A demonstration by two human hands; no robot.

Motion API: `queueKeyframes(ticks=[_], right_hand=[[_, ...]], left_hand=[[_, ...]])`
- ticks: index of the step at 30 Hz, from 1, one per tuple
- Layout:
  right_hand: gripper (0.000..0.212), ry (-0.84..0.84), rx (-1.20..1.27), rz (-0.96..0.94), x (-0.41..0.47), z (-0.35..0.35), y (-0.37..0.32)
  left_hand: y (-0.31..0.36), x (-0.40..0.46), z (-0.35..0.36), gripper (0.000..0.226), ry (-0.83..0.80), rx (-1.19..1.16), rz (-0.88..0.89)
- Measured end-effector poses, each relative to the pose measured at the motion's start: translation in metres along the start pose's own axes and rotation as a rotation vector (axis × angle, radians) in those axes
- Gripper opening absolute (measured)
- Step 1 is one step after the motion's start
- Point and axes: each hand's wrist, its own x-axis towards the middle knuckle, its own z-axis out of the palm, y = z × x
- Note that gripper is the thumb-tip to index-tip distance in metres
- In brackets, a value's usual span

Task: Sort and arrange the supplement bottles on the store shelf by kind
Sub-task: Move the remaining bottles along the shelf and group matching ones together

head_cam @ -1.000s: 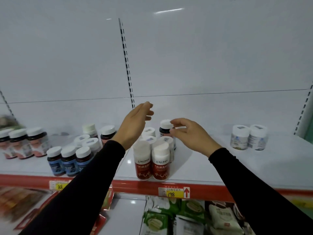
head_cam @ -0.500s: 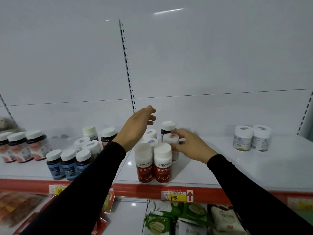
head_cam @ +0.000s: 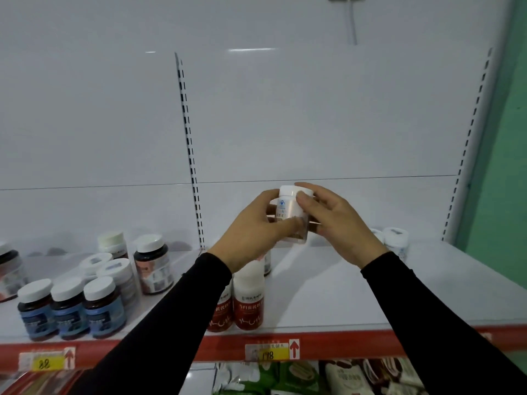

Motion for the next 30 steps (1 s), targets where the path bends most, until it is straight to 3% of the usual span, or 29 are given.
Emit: queueKeyframes(ticks=[17,23,30], right_hand=[[0.038,0.102,-0.043,-0.032,-0.031,-0.005,-0.024],[0.042,0.187,-0.131,-0.022,-0.048,-0.025,-0.029],[0.054,0.239,-0.287,0.018,-0.080,-0.064,-0.022]], left_hand=[[-0.002,0.000,0.029,0.079,0.142,0.044,0.239],[-0.002,0.002,0.053,0.062,0.051,-0.069,0.245],[-0.008,0.007,0.099,0.067,-0.037,-0.077,0.206]])
